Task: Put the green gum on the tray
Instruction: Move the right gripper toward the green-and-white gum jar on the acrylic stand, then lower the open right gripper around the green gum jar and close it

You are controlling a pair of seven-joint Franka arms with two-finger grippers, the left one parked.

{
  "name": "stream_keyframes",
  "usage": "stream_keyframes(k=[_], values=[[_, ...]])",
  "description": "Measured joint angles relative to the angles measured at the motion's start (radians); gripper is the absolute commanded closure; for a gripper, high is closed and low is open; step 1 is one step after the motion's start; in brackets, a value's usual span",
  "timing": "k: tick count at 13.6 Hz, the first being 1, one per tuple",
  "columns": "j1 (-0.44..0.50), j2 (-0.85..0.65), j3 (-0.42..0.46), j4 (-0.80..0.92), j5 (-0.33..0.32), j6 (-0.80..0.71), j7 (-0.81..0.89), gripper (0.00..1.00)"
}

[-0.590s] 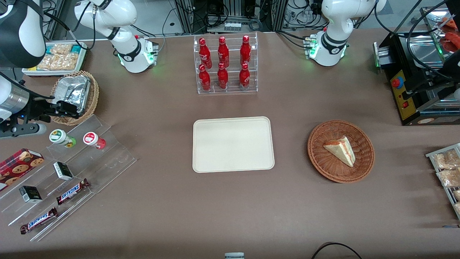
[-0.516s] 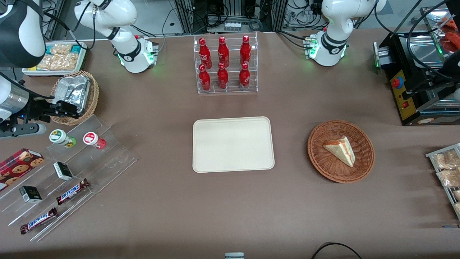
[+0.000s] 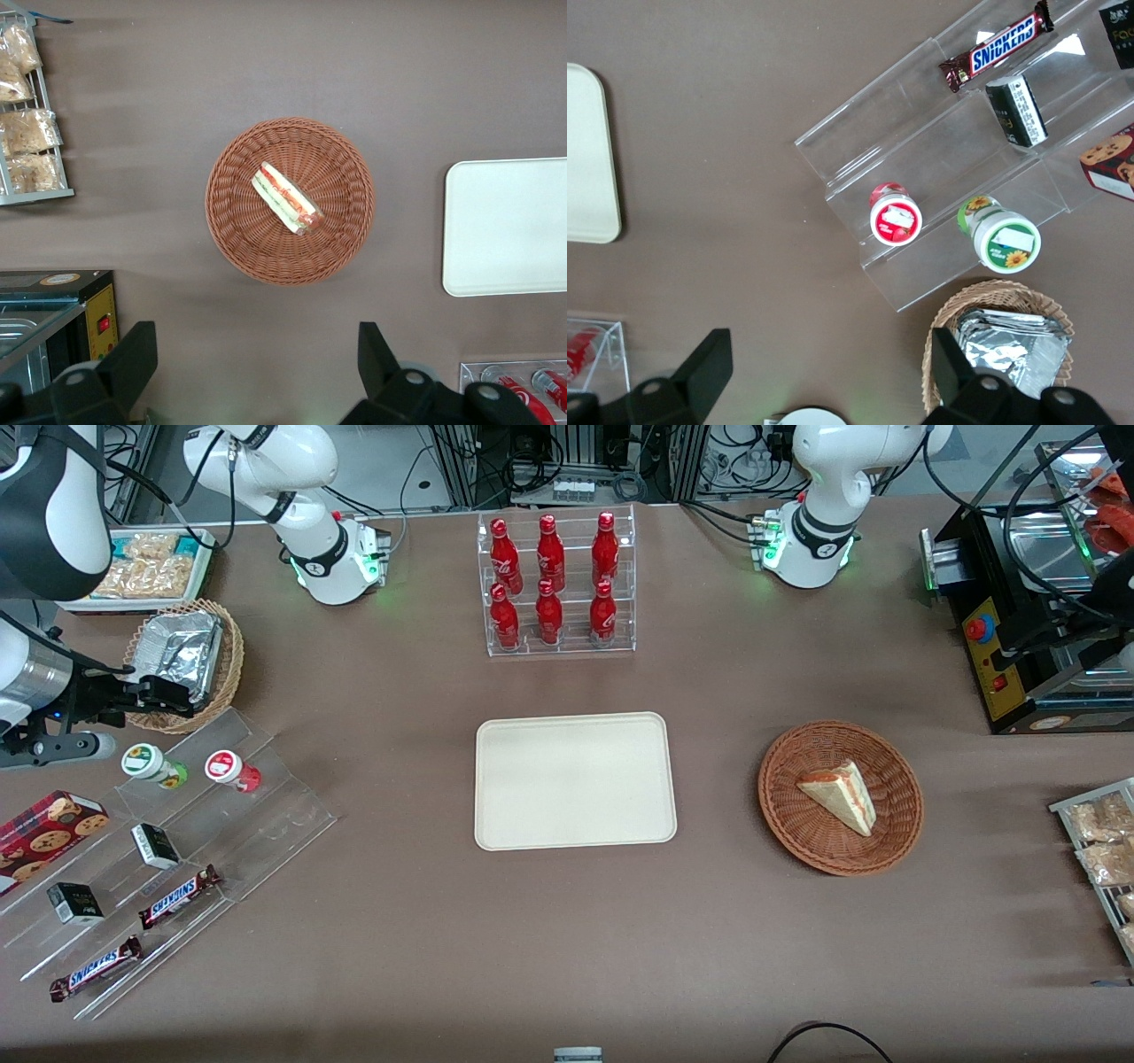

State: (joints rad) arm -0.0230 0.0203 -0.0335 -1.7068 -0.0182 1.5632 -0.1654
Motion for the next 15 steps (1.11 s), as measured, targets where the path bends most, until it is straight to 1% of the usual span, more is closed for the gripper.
stream_keyframes(k=[4,9,15], values=[[-0.055,0.008,-0.007,-0.038,0.0,0.065,-0.171,0.0],[-0.153,0.009,-0.01,-0.128,0.0,0.212,-0.448,0.0],[-0.219,0.011,-0.011,-0.211,-0.001,0.354,-0.748,0.0]])
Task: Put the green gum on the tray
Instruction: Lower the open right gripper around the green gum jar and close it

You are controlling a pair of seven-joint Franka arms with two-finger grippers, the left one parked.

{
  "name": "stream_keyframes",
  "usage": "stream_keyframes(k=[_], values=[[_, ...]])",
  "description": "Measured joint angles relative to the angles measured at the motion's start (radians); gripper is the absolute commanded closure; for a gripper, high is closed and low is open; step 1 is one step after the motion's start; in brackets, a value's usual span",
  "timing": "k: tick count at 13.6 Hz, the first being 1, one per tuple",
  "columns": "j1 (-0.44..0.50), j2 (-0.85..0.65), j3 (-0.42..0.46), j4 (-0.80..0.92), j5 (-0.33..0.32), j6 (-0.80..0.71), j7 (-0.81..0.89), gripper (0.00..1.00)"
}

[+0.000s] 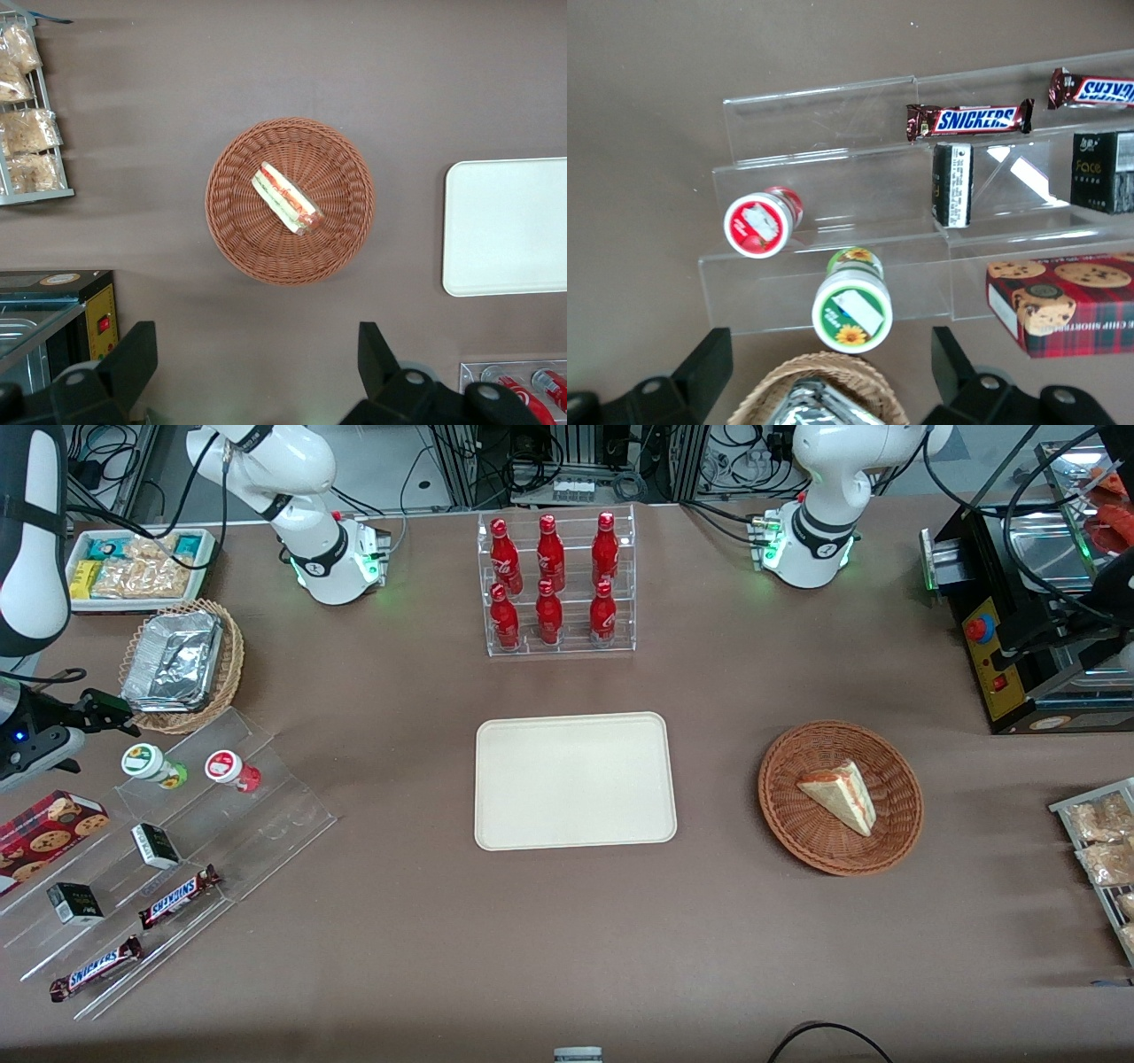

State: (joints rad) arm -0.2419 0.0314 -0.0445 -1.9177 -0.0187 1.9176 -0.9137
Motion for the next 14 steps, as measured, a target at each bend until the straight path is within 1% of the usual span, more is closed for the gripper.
stream_keyframes(k=[2,6,9,12,14], values=[[-0.004,0.007,0.0,-0.013,0.0,0.031,-0.079,0.0],[-0.033,0.025,0.0,-0.06,0.002,0.12,-0.153,0.0],[-0.039,0.027,0.0,-0.115,0.005,0.191,-0.158,0.0],[-0.042,0.028,-0.001,-0.148,0.031,0.218,-0.158,0.0],[-0.046,0.029,-0.002,-0.168,0.034,0.237,-0.158,0.0]])
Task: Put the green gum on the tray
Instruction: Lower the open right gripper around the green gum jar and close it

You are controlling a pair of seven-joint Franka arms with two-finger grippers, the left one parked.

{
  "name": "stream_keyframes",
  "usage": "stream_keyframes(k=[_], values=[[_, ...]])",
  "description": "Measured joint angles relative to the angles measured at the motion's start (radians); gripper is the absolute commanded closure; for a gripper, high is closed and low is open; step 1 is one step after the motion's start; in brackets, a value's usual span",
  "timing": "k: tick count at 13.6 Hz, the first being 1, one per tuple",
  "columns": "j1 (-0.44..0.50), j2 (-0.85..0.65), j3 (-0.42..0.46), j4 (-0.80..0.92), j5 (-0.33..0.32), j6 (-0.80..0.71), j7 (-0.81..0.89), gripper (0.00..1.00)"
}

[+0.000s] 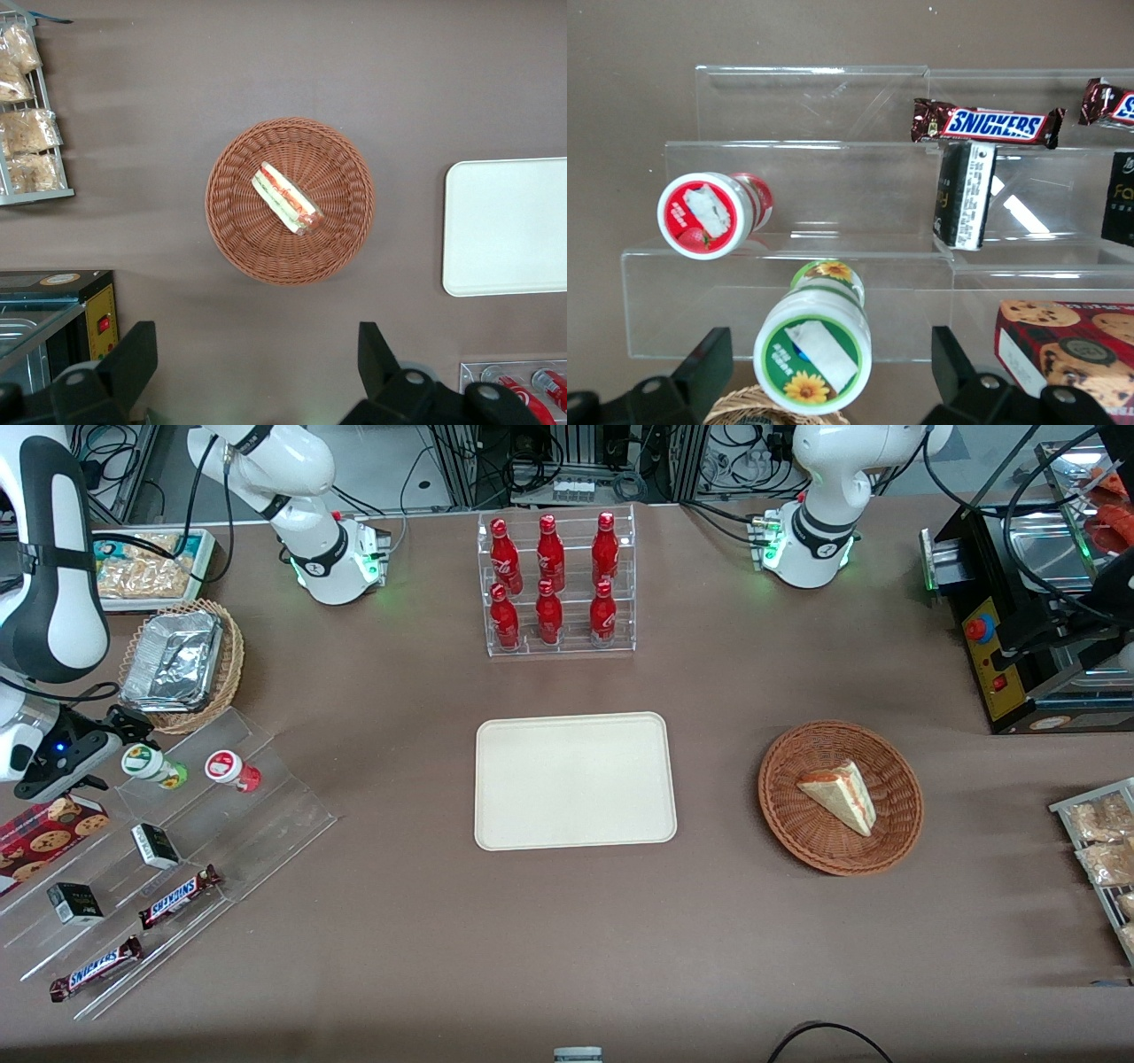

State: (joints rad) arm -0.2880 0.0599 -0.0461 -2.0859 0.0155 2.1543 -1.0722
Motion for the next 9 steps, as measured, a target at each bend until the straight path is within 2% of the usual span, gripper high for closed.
stream_keyframes(k=[2,3,4,5,6,9], values=[[-0.006,0.0,0.0,-0.024,0.0,0.026,0.0,0.01],[-0.007,0.001,0.0,-0.037,0.0,0.041,0.0,0.12],[-0.008,0.001,0.0,-0.049,0.0,0.057,0.0,0.41],[-0.008,0.001,0.0,-0.06,0.0,0.07,0.0,0.74],[-0.008,0.001,0.0,-0.067,0.0,0.076,0.0,1.0],[-0.008,0.0,0.0,-0.068,0.001,0.077,0.0,1.0]])
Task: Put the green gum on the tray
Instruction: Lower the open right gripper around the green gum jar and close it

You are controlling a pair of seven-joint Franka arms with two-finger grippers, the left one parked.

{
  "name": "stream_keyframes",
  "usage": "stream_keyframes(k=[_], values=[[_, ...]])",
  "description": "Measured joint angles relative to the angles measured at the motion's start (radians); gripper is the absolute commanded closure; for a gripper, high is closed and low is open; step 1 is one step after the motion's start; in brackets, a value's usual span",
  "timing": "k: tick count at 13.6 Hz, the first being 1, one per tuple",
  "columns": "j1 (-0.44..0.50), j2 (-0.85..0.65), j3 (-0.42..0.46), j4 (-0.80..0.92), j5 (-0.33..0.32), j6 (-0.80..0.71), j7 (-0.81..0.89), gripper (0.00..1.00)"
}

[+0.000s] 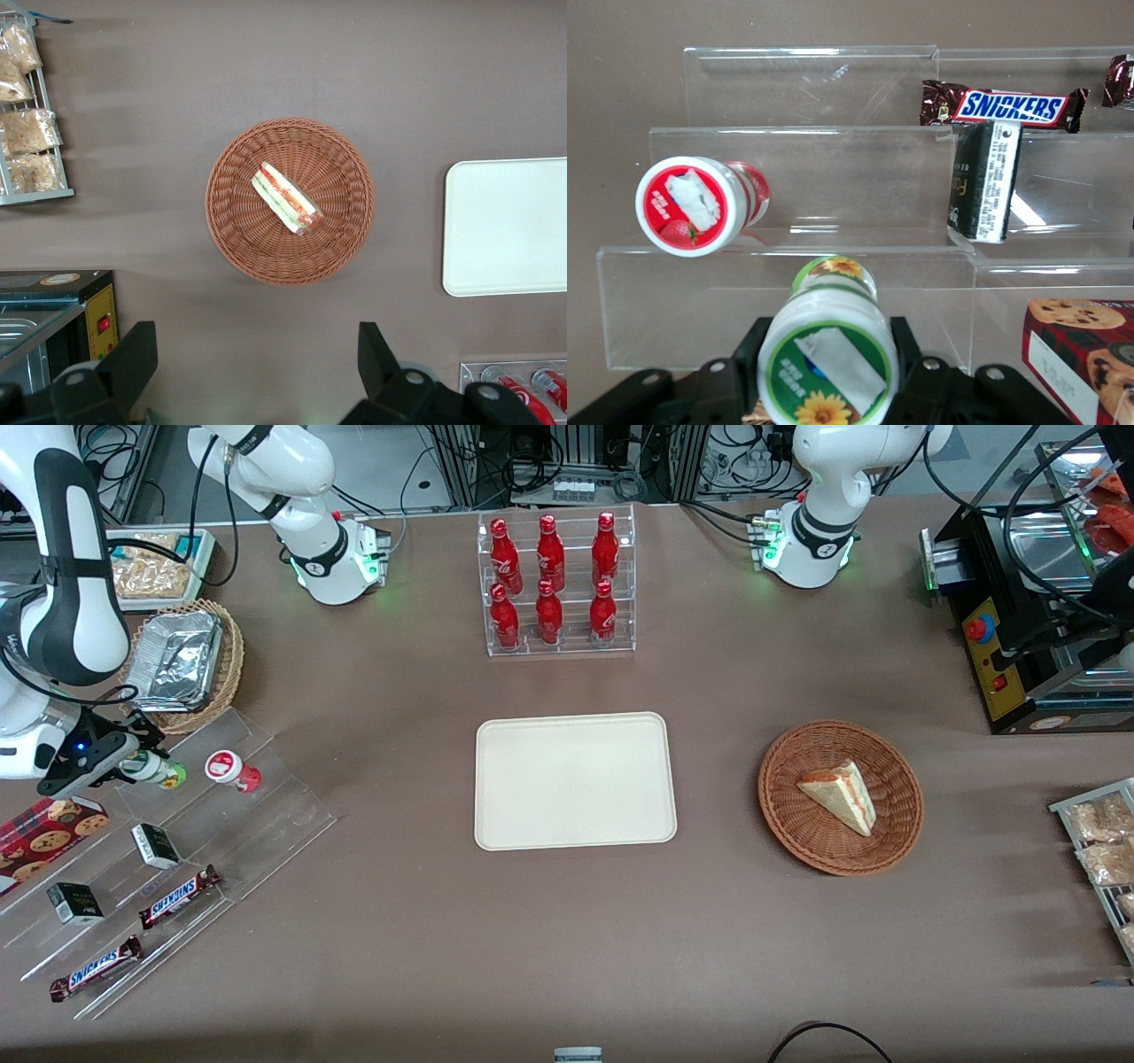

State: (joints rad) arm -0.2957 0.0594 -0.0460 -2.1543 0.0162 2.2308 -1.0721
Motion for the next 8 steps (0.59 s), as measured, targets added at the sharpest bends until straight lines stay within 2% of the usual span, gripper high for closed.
stream_keyframes(k=[4,8], values=[[0.001,-0.01,0.005,0.012,0.0,-0.011,0.001,1.0],[0.039,-0.025,0.015,0.103,0.002,-0.152,0.046,1.0]])
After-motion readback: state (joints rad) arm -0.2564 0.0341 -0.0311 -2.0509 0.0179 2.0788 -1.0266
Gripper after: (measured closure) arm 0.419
